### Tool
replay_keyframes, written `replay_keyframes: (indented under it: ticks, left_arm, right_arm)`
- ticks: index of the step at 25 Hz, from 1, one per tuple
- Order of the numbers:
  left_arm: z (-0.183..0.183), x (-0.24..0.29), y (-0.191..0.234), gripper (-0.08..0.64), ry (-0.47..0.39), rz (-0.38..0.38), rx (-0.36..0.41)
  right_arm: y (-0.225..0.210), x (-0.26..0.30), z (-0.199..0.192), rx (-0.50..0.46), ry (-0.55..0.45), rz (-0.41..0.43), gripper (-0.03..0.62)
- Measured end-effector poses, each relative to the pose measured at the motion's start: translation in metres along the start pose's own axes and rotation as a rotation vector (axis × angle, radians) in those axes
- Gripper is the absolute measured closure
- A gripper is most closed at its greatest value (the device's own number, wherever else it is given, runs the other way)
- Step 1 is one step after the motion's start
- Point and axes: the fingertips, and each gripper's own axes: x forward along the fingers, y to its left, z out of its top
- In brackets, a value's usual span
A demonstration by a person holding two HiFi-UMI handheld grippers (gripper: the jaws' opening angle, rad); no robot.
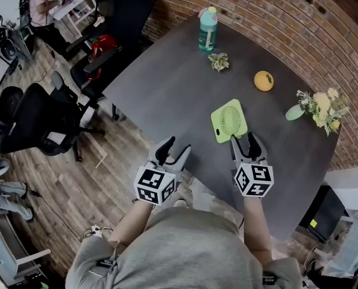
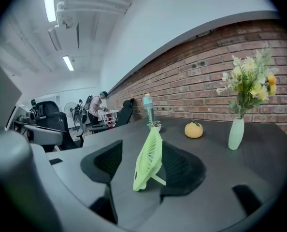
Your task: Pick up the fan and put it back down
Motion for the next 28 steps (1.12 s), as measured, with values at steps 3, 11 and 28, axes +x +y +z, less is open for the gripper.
replay_keyframes:
  ticks: [3, 11, 28]
  left_arm:
    - [-0.001, 0.005, 0.003, 0.347, 0.006, 0.006, -0.002]
    - [-0.009, 0.017, 0.000, 0.347, 0.037, -0.008, -0.001]
    - [-0.008, 0.033, 0.002, 0.347, 0.042, 0.001, -0.011]
  right_arm:
    - [-0.009, 0.006, -0.006, 0.004, 0.014, -0.010, 0.342]
    - [-0.025, 0.020, -0.018, 0.029, 0.046, -0.012, 0.342]
    - [-0.038, 0.044, -0.030, 0.031, 0.108, 0.019, 0.425]
